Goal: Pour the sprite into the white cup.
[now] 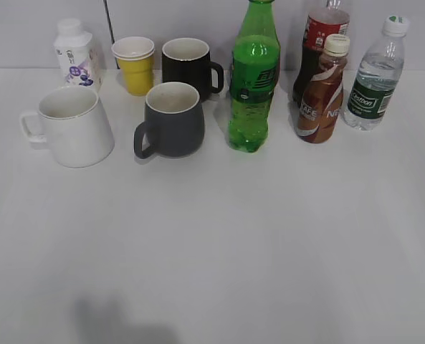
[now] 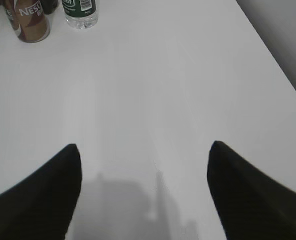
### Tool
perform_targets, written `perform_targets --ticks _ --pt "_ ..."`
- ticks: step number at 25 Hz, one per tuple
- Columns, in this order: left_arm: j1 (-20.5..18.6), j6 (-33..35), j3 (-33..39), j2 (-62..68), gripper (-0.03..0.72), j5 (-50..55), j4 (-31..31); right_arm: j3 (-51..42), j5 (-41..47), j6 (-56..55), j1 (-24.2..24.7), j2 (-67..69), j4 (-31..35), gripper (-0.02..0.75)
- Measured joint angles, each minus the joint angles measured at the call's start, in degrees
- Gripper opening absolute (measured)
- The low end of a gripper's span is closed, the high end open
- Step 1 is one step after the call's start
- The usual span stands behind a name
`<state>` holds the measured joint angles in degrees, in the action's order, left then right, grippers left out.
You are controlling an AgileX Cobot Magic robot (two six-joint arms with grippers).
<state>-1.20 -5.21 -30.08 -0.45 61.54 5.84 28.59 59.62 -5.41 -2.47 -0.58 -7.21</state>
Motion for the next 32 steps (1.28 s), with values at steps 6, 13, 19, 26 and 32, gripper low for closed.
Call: perform_targets --ticks 6,13,19,26,32 --pt "0.0 0.0 0.0 0.0 0.214 0.0 0.0 0.0 0.0 0.0 0.0 0.0 0.0 0.587" --pt "0.0 0.0 0.0 0.0 0.214 0.0 0.0 0.0 0.0 0.0 0.0 0.0 0.0 0.587" --pt "0.0 0.0 0.0 0.0 0.214 0.0 0.0 0.0 0.0 0.0 0.0 0.0 0.0 0.587" --pt "0.0 0.0 0.0 0.0 0.214 0.0 0.0 0.0 0.0 0.0 0.0 0.0 0.0 0.587" --pt "0.0 0.0 0.0 0.0 0.214 0.0 0.0 0.0 0.0 0.0 0.0 0.0 0.0 0.587"
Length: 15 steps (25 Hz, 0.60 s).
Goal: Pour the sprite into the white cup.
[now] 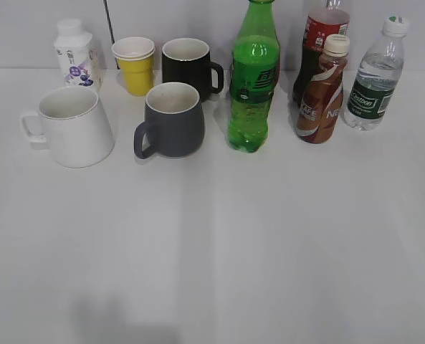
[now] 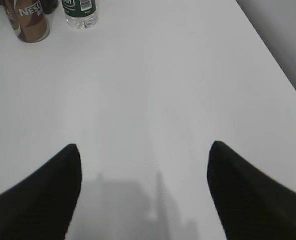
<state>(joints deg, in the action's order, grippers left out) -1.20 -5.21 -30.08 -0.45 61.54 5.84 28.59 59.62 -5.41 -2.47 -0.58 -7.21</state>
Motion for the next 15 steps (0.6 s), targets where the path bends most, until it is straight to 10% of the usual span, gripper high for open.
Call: perform_targets --ticks 6,15 --pt "0.0 0.0 -0.5 0.0 0.214 -2.8 -1.4 0.0 0.0 0.0 0.0 0.0 0.0 0.587" --pt "0.0 0.0 3.2 7.9 0.216 -55.3 -5.8 0.0 0.0 0.0 0.0 0.0 0.0 0.587"
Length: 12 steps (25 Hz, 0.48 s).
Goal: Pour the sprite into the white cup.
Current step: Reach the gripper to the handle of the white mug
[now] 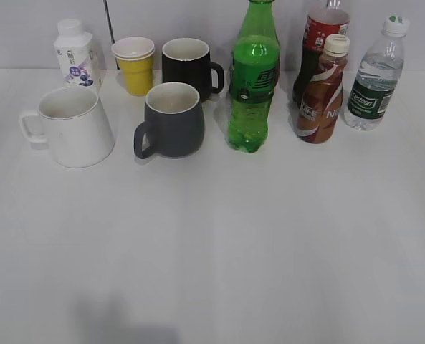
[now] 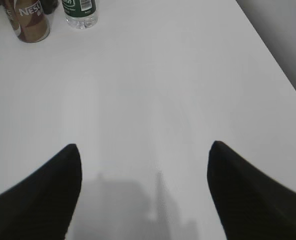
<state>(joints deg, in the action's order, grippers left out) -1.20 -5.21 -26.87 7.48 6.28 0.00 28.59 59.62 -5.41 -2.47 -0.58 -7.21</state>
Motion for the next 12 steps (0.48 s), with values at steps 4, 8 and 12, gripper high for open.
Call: perform_targets --ticks 4,8,12 --pt "0.0 0.0 4.2 14.5 0.223 -20.9 0.7 0.0 0.0 0.0 0.0 0.0 0.0 0.587" --pt "0.1 0.0 5.0 31.3 0.228 -35.1 3.0 0.0 0.0 0.0 0.0 0.0 0.0 0.587" --pt "0.6 0.0 5.2 46.7 0.233 -42.9 3.7 0.0 0.0 0.0 0.0 0.0 0.0 0.587"
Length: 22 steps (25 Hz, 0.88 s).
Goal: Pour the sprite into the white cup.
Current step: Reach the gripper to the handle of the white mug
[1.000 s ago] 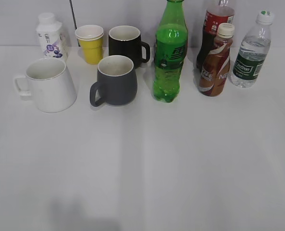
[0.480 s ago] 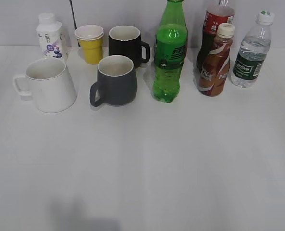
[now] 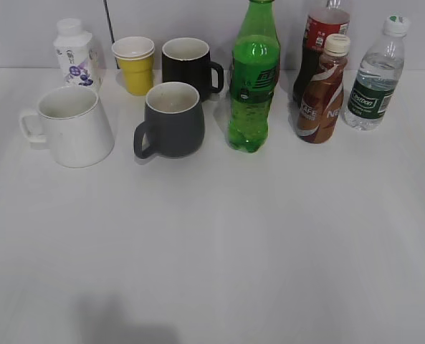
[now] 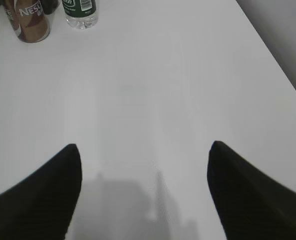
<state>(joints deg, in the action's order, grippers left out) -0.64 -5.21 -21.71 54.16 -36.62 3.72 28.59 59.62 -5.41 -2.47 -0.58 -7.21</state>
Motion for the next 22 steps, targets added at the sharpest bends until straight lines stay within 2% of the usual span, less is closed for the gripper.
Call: perform_targets --ticks 6,10,11,17,22 --pt "0.0 0.0 0.9 10.8 0.241 -0.7 2.1 0.0 0.0 0.0 0.0 0.0 0.0 0.587" --pt "0.0 0.0 1.2 19.5 0.242 -1.4 15.8 0.0 0.0 0.0 0.0 0.0 0.0 0.587" --pt "0.1 0.1 1.3 22.2 0.242 -2.8 17.3 0.0 0.0 0.0 0.0 0.0 0.0 0.587" --pt "0.1 2.1 1.3 36.5 0.242 -14.5 12.5 0.0 0.0 0.0 0.0 0.0 0.0 0.587" --pt "0.1 3.0 1.3 45.7 0.243 -25.8 11.5 0.0 0.0 0.0 0.0 0.0 0.0 0.587"
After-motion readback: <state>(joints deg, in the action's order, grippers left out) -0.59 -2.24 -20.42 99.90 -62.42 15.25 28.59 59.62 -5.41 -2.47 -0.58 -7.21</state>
